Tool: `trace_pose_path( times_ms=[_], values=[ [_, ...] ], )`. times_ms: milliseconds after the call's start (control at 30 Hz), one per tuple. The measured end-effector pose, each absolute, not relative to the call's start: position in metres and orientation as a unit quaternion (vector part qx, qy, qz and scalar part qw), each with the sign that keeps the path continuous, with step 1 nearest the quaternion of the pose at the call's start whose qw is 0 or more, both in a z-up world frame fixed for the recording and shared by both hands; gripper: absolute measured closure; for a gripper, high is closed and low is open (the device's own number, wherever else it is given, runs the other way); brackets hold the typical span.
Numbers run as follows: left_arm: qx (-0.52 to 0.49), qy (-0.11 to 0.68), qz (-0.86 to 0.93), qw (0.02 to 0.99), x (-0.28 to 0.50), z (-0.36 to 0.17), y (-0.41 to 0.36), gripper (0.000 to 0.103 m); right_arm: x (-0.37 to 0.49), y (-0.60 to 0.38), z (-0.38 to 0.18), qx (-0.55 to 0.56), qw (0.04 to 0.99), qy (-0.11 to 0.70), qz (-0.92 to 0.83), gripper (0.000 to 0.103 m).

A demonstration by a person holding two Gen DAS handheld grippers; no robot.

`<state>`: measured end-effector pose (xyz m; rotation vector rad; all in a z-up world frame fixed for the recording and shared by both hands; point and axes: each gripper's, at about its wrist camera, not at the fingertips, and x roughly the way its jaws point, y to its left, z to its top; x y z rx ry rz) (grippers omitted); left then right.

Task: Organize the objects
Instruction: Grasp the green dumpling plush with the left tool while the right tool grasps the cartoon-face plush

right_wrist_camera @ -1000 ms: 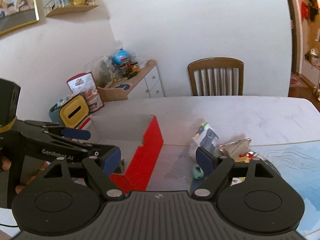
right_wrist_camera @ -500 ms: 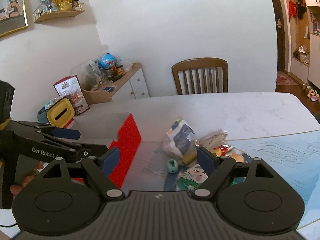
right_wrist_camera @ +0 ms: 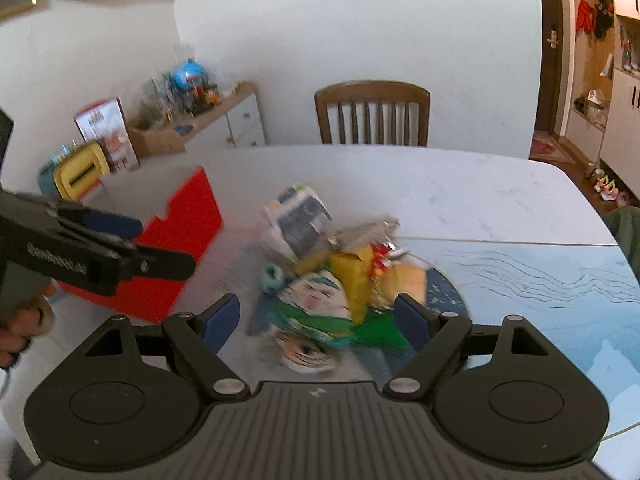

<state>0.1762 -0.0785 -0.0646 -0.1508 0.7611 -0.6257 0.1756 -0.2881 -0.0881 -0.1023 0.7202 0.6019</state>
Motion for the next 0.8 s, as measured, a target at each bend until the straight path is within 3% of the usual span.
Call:
trace_pose_path(
  times_ms=[800],
  values=[
    [-0.069, 0.398, -0.330, 0.853, 0.202, -0.111, -0.155, 0.002, 0.238, -0.324, -0.143, -0.059, 0.865, 0.403, 0.294, 0.019]
  ],
)
